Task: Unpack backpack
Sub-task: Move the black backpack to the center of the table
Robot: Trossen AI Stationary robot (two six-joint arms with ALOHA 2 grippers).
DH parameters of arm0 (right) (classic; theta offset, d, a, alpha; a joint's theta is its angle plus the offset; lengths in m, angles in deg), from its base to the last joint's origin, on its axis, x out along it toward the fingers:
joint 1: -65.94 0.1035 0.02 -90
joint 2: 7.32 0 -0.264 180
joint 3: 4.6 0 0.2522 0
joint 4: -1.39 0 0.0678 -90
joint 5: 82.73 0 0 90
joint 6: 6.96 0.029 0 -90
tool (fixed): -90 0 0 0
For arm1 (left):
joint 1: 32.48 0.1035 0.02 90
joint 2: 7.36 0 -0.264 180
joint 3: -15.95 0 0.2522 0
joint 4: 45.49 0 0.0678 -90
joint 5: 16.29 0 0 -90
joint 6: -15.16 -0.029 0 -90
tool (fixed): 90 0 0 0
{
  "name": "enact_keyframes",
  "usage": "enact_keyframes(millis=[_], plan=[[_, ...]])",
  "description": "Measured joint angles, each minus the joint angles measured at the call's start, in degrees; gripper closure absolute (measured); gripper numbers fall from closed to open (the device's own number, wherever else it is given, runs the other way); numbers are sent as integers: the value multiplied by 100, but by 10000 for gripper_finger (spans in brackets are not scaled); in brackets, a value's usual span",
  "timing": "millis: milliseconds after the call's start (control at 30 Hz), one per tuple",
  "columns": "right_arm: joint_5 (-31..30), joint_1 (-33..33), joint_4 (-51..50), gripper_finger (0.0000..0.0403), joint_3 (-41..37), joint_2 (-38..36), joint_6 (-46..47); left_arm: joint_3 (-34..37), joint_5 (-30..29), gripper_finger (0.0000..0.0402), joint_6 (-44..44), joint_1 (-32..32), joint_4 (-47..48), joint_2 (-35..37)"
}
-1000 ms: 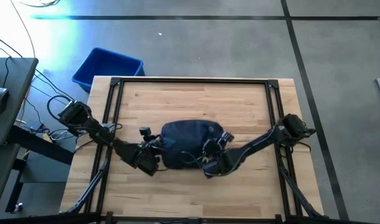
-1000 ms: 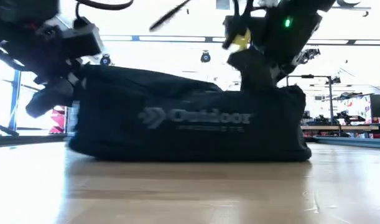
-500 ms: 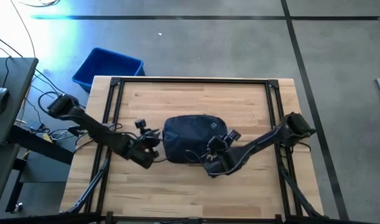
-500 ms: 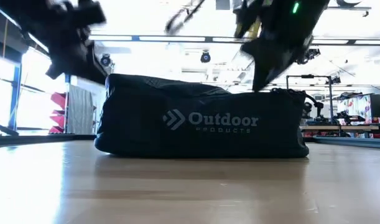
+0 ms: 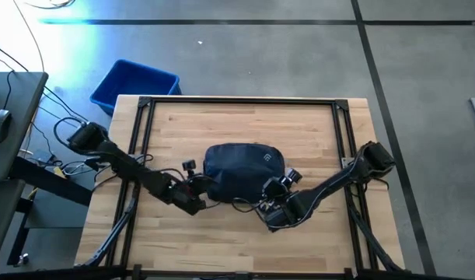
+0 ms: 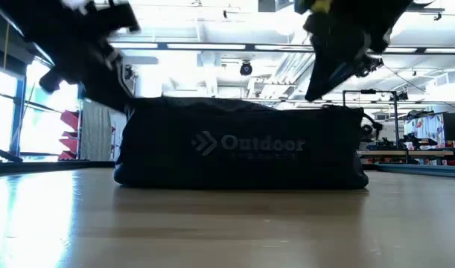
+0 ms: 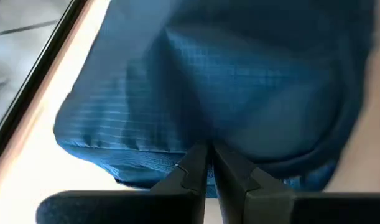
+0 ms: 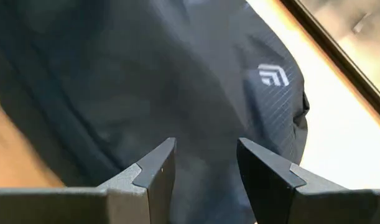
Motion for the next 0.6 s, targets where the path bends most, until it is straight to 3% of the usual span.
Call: enact_keyframes(millis=[300,400,600], plan=[[-92,-465,742,247,-771,-11,55,-2,-317,399,-181,584,75,-537],[-275,-592,607,247,-830,-4,595,-24,-354,399,-125,653,292,-376],[-345,-563,303,247,-596,-2,628,-398,-437,399,536,365,1386,169]])
